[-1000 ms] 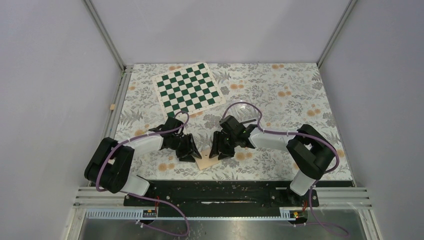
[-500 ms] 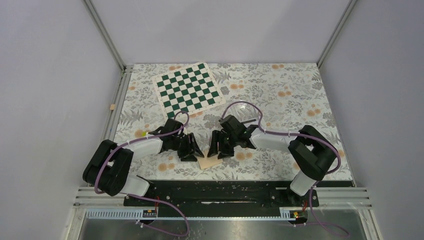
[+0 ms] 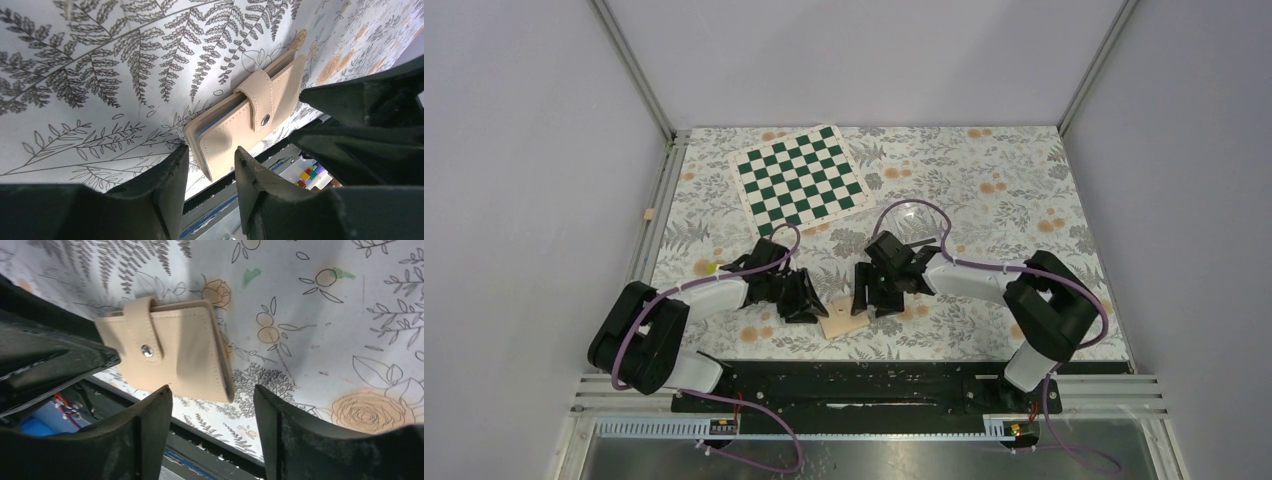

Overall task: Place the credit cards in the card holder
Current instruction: Pick up the card holder from the center of the board.

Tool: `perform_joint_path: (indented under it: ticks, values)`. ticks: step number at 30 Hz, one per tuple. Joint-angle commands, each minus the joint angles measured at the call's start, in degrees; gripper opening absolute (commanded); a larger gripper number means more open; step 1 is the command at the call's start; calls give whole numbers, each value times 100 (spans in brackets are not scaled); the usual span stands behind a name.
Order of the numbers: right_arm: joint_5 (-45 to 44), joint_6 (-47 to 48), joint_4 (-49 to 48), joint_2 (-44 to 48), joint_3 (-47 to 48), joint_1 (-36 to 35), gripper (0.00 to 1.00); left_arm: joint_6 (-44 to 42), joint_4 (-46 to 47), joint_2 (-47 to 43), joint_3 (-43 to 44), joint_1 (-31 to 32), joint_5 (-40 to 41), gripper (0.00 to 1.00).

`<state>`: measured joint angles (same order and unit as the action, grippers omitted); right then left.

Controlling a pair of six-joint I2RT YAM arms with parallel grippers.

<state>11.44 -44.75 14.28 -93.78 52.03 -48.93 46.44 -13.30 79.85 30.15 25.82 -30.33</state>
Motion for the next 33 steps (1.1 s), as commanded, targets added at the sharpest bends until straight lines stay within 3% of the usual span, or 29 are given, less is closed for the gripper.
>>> perform_joint_path:
  ticks: [1,9,20,24,27,33]
  values:
    - [130,155,309,-361,321,-25,64,160,372,2,-210,16,78,38]
    - [803,-16,-508,-370,78,-28,51,166,528,-94,-203,18,-106,33]
    - [1356,-587,-1770,-29,-500,66,50,474,1193,-479,-369,19,-543,31]
    - [1430,-700,-2049,133,-690,118,50,589,1529,-566,-439,18,-687,23]
    - [1421,-729,-2205,359,-815,175,51,562,1541,-604,-432,19,-728,2]
    - [1316,-522,-2150,1048,-1035,326,61,535,1524,-1017,-395,19,-725,0]
